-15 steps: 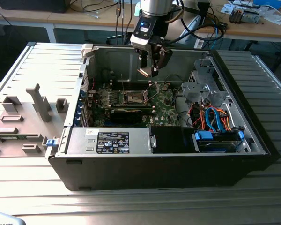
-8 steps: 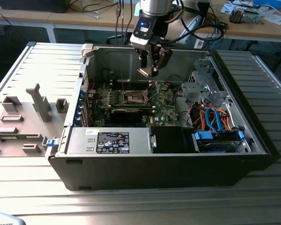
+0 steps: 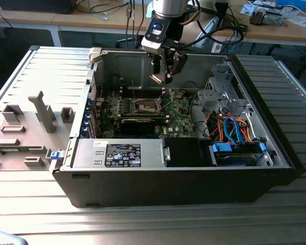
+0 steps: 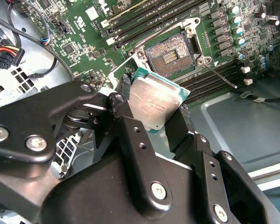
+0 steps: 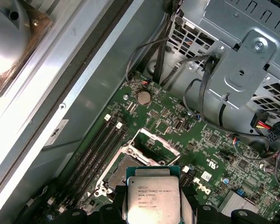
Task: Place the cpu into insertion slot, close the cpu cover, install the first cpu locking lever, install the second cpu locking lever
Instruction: 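Place the cpu into insertion slot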
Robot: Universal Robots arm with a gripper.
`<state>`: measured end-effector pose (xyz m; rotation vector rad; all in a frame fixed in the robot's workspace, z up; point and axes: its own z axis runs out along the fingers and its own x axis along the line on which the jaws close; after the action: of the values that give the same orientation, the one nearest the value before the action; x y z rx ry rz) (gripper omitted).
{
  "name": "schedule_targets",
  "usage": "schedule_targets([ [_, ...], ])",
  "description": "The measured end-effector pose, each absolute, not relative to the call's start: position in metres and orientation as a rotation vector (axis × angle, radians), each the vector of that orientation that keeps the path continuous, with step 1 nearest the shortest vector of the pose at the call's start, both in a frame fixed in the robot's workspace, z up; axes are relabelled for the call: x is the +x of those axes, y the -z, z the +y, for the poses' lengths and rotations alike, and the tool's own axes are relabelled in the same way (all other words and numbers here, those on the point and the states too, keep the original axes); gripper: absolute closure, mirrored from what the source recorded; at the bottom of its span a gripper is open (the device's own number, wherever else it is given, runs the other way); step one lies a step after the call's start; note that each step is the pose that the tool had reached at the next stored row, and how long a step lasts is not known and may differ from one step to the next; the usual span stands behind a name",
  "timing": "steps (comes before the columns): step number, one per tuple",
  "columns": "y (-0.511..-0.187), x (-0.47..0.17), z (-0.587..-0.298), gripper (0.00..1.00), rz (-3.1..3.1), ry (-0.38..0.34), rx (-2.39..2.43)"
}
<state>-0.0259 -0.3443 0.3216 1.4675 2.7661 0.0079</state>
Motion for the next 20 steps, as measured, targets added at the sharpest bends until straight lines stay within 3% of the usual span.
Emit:
schedule_targets([
  [20, -0.3216, -0.0259, -0.3443, 0.46, 2.755, -0.007, 1.488],
])
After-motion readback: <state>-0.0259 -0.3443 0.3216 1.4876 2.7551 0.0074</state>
